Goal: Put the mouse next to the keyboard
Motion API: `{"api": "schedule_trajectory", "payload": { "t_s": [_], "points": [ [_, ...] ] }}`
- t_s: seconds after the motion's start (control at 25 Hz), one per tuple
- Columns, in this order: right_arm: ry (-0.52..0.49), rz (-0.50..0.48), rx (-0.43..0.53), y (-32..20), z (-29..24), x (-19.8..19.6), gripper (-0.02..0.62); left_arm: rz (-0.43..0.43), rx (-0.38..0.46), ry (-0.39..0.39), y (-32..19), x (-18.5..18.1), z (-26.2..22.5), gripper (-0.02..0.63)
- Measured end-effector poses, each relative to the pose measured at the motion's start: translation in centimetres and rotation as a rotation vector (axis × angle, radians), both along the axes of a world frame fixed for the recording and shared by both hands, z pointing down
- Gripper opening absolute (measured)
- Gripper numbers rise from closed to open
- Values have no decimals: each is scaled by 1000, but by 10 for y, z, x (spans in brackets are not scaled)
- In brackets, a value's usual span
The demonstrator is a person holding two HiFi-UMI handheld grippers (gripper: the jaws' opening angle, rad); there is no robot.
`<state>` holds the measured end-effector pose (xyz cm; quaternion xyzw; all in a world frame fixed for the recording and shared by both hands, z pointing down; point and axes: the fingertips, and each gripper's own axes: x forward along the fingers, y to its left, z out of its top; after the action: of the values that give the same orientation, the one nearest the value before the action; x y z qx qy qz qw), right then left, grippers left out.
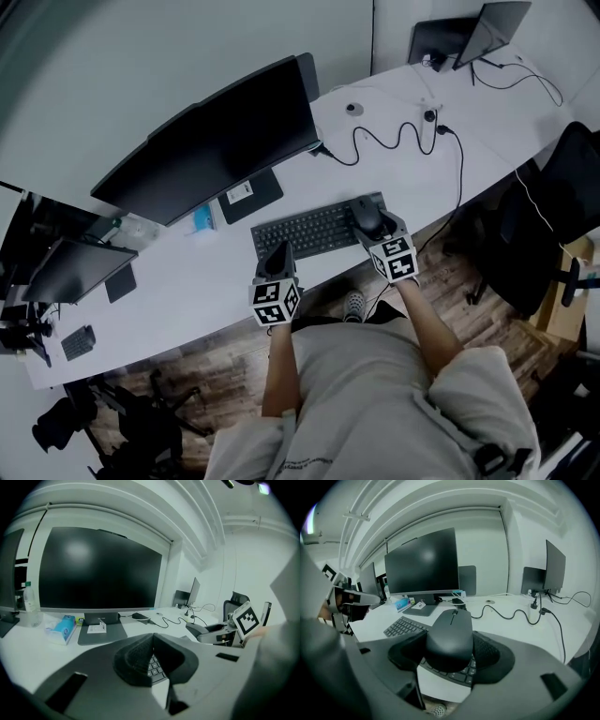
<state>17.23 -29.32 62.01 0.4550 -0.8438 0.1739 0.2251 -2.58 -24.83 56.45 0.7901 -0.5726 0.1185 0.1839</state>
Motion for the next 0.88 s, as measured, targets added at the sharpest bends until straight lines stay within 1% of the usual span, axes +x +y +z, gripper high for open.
{"api": "schedule_trajectory", "payload": {
  "t_s": [0.2, 0.32, 0.44, 0.56, 0.72, 0.88],
  "points": [
    [54, 30, -8, -8, 11, 39, 302, -9, 1, -13, 1, 1, 1, 25],
    [70, 64, -24, -10, 21, 62, 302, -10, -9, -36, 4, 1, 4, 25],
    [99, 96, -39, -11, 34, 82, 302, -11, -10, -34, 6, 1, 5, 25],
    [119, 111, -58, -14, 48, 96, 302, -18, -10, -36, 9, -1, 4, 25],
    [149, 105, -78, -20, 65, 111, 302, -30, -14, -40, 12, -6, 6, 25],
    [173, 113, -98, -28, 78, 127, 302, -12, -12, -23, 14, -4, 5, 25]
  ]
}}
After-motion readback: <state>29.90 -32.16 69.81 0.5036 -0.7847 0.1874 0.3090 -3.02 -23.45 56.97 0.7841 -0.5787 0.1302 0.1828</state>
